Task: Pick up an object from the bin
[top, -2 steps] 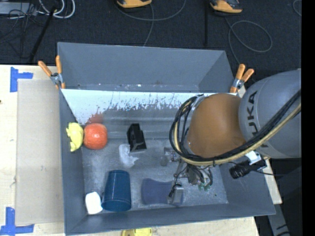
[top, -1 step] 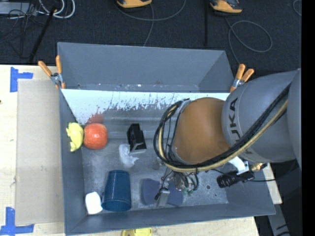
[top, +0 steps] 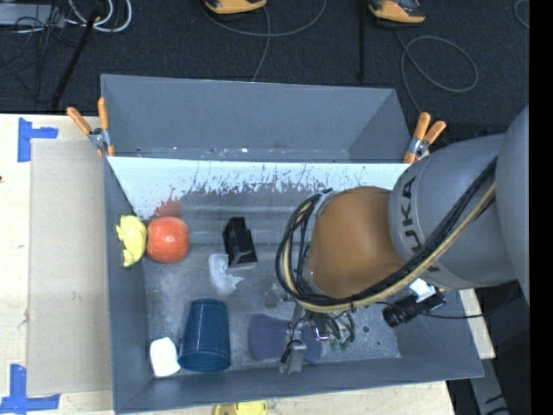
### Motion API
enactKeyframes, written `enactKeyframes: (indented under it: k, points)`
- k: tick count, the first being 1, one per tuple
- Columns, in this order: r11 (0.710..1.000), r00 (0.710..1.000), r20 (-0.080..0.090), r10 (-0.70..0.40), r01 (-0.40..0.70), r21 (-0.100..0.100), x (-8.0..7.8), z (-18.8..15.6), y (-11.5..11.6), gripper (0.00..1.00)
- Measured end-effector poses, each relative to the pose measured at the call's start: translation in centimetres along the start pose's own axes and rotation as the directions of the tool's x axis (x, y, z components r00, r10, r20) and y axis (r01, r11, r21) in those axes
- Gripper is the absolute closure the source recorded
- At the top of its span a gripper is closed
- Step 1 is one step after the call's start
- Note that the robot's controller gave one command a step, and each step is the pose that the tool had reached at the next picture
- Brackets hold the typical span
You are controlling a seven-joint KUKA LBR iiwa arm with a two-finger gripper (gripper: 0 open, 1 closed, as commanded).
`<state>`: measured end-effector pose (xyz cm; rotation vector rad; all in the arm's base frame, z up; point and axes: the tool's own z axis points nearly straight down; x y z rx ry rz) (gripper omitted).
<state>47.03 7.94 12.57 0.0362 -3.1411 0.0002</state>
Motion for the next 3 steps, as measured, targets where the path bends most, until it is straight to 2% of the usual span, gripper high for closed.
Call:
enactKeyframes:
  k: [1,2,3]
  points:
    - [0.993,0.993,0.007,0.119,-0.119,-0.002,-0.49,5.5,0.15,0.0]
    - [1.0,1.0,-0.006,0.006,-0.006,-0.001,0.1,5.58,0.09,1.0]
    - [1.0,1.0,-0.006,0.007,-0.007,-0.001,0.1,5.58,0.09,1.0]
